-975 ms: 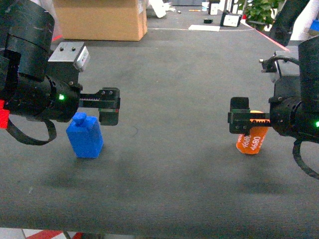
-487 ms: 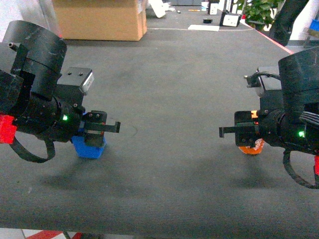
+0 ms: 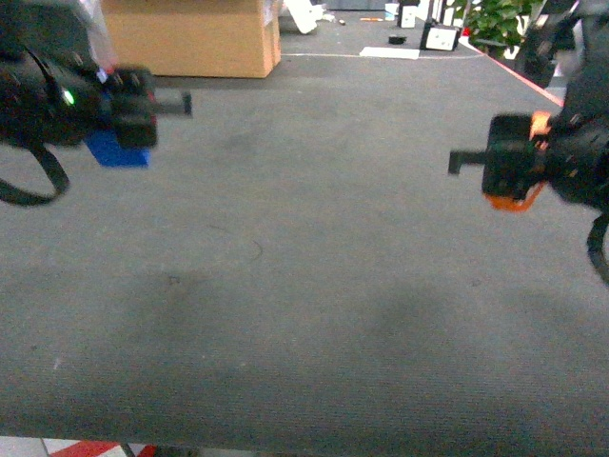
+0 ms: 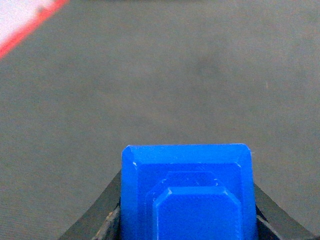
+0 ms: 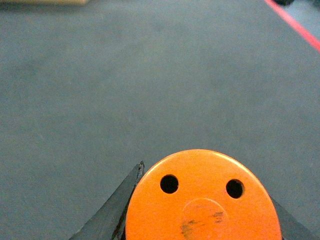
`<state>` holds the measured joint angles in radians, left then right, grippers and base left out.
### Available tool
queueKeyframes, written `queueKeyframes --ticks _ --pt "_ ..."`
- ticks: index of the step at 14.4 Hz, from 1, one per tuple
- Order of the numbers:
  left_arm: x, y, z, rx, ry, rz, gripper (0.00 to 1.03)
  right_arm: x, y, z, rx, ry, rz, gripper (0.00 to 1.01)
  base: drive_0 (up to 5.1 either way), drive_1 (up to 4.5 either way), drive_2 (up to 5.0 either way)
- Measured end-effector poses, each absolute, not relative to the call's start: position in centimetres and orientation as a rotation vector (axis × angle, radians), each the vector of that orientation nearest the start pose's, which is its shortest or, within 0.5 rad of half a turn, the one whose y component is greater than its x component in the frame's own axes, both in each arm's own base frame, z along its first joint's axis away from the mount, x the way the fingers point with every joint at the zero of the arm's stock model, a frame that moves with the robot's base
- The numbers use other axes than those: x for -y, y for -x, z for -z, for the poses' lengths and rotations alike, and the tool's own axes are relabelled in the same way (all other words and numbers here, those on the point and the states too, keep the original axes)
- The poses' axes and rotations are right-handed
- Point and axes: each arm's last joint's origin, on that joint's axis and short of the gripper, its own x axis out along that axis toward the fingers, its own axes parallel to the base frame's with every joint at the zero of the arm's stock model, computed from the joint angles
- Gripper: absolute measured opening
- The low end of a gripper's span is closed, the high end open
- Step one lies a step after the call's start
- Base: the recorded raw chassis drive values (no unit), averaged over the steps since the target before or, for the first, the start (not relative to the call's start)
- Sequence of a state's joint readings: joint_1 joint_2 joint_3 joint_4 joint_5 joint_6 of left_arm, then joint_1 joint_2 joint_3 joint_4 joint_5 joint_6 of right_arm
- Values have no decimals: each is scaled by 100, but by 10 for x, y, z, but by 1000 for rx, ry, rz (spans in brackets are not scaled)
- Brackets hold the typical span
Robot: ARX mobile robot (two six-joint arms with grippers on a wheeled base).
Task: Sort blue parts and orange caps into right shelf containers
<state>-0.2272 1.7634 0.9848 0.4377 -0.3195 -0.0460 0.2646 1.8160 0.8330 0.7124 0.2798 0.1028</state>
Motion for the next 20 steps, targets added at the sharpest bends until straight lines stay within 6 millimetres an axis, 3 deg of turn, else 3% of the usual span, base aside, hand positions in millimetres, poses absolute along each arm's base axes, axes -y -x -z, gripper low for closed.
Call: queueKeyframes --ticks 2,5,7,8,11,12,16,20 --pt "79 -330 -242 -113 -9 -182 43 -91 -313 -202 -107 -27 23 45 0 0 0" --pt "87 -253 -259 44 -43 -249 43 -92 -246 -238 19 7 53 45 0 0 0" --pt "83 -210 -274 145 -1 -278 43 -91 -209 -274 151 -13 64 45 0 0 0" --pt "82 -198 -278 173 19 -268 43 -89 -195 -282 185 -18 58 45 0 0 0" --pt "83 -194 -273 144 -5 -265 43 -88 -187 -272 119 23 62 45 0 0 0" --pt "77 -193 -271 69 -47 -166 43 -83 -184 -268 31 44 0 45 0 0 0" --pt "41 -165 -226 -14 -19 2 43 -42 -158 -225 -10 18 1 45 0 0 0" --pt "34 -159 -218 -14 -11 0 43 -35 -154 -218 -8 17 1 45 0 0 0"
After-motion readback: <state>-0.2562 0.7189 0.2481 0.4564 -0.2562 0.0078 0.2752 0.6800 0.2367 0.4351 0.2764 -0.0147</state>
